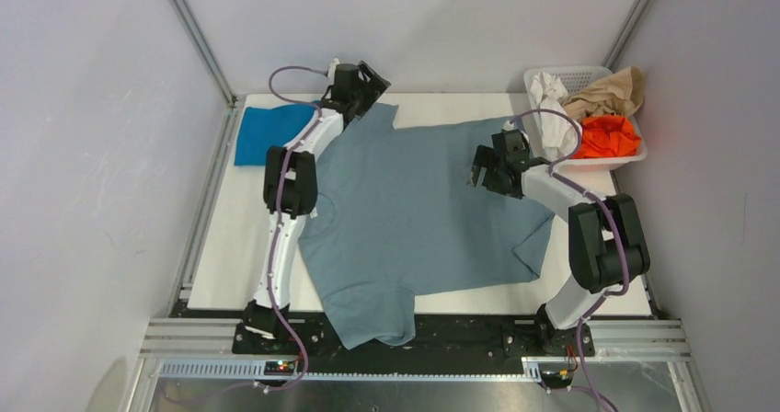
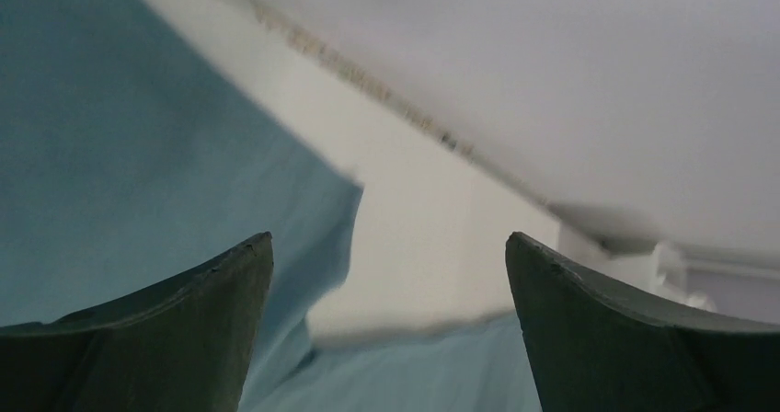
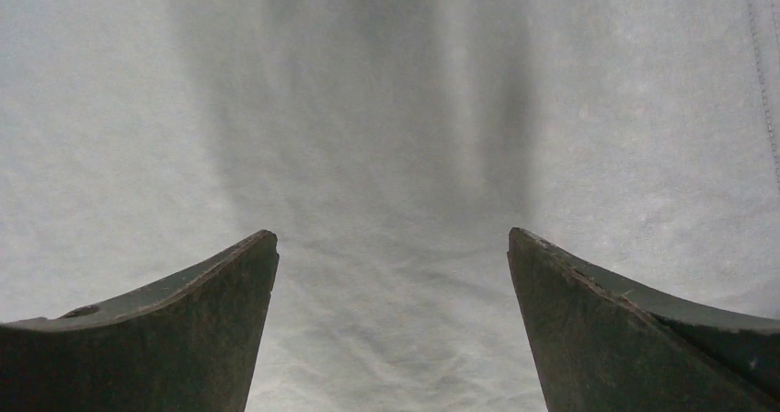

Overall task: Fold and stack the t-shirts
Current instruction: Flatten out the tshirt

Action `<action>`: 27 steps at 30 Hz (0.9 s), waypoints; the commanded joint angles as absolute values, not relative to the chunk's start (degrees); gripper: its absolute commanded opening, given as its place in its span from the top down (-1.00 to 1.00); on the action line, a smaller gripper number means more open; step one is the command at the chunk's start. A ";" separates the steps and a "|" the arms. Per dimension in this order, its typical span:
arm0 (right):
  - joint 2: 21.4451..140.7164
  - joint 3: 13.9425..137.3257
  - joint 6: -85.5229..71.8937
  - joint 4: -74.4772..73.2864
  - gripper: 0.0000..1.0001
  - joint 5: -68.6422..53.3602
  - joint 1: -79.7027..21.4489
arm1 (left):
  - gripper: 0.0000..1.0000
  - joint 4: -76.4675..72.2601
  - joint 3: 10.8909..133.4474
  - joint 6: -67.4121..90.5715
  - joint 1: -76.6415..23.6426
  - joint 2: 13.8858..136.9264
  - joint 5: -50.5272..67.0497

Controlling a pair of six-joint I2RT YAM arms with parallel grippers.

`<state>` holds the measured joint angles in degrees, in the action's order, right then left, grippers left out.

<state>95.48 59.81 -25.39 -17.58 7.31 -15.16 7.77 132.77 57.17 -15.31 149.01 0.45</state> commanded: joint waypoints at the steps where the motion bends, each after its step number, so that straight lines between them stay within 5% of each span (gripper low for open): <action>1: 91.89 59.93 -24.62 -15.97 -0.99 8.24 -15.22 | -0.99 7.98 124.88 44.76 -17.83 128.96 4.87; 13: 79.64 49.26 -34.27 -28.92 -0.99 9.76 -22.15 | -0.99 13.10 62.96 37.43 -29.21 88.52 -1.80; 18: 68.56 37.91 -39.18 -30.10 -0.99 10.03 -20.50 | -0.99 12.86 51.36 39.21 -34.21 82.96 -4.78; 27: 67.58 31.93 -41.88 -32.15 -0.99 6.60 -11.09 | -0.99 11.65 43.97 41.66 -33.61 85.21 -10.34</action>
